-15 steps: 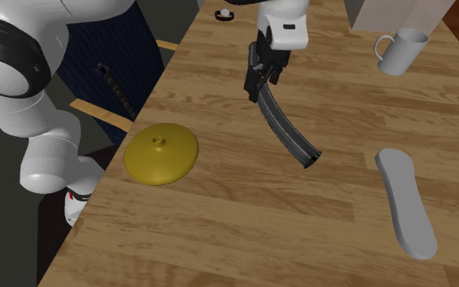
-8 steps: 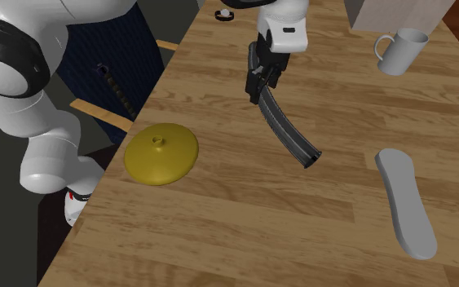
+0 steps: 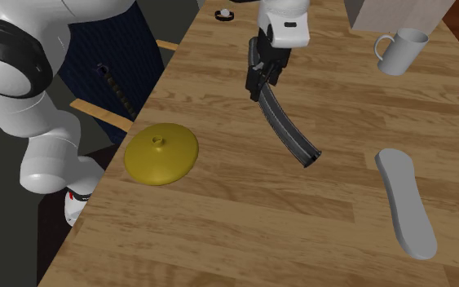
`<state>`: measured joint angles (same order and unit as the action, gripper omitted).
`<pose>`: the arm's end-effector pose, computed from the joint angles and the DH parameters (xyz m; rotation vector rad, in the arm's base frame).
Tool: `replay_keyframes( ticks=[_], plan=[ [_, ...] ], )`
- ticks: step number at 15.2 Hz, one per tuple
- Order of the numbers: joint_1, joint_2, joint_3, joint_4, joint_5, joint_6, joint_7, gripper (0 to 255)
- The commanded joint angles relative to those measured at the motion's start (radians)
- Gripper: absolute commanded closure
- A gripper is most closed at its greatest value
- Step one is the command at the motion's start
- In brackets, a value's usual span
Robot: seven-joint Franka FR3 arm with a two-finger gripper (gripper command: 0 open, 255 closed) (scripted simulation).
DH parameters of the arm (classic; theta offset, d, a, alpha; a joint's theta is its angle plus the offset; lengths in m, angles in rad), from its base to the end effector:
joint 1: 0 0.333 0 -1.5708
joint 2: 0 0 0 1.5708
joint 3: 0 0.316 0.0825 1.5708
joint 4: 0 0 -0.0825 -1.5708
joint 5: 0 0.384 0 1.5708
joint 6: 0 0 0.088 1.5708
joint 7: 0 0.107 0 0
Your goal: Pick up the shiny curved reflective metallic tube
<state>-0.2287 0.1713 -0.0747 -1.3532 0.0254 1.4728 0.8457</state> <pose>0.5720 -0.1715 0.6193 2.6371 -1.7024 -0.0828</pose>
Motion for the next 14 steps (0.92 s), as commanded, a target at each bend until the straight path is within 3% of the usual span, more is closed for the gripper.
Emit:
replay_keyframes(
  ticks=[1, 12, 14],
  plan=[
    [-0.001, 0.011, -0.001, 0.043, 0.001, -0.031, -0.001, 255],
    [-0.011, 0.118, -0.003, 0.356, 0.011, -0.238, -0.002, 255],
    [-0.011, 0.121, -0.003, 0.362, 0.011, -0.241, -0.002, 255]
  ],
)
